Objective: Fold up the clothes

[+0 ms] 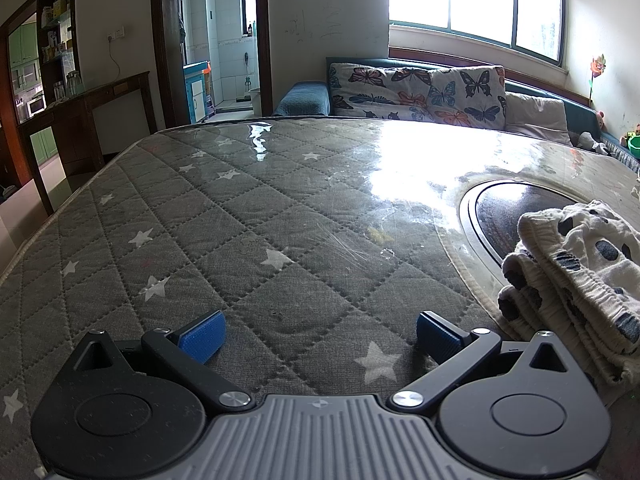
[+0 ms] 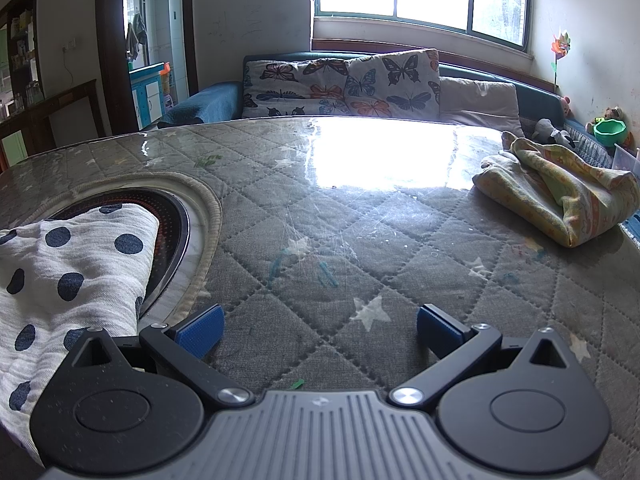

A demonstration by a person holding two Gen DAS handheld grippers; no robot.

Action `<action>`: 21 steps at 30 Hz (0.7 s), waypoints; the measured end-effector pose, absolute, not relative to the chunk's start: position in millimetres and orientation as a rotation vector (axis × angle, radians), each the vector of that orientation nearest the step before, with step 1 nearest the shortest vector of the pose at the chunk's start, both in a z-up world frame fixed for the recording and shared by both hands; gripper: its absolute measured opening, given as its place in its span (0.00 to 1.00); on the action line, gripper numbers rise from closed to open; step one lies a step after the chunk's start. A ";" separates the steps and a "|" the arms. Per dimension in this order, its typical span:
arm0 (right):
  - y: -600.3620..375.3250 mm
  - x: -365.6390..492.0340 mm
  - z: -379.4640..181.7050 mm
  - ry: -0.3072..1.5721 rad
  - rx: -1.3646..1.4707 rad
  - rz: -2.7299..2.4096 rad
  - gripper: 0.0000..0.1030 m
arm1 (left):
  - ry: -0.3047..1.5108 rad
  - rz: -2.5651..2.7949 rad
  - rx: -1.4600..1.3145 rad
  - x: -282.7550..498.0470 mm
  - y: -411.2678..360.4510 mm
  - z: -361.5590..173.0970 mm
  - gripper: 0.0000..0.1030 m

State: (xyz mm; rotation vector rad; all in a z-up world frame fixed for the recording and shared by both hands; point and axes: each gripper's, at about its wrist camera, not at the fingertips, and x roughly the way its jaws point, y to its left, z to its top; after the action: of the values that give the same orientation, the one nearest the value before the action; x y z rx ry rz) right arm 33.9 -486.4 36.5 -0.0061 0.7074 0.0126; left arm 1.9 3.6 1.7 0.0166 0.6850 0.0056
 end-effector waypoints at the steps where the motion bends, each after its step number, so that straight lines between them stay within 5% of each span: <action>1: -486.4 33.9 36.4 0.705 -0.008 0.012 1.00 | 0.685 0.006 0.017 2.8 4.4 1.4 1.00; 21: -483.5 20.2 56.8 0.703 -0.022 0.042 0.91 | 0.761 0.022 0.011 4.4 -2.6 12.2 1.00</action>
State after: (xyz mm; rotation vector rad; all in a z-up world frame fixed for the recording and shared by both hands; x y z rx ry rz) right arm 20.2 -483.5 56.8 -0.0222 0.7034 0.0424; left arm 4.4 -2.6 12.2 0.0114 0.7609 0.0219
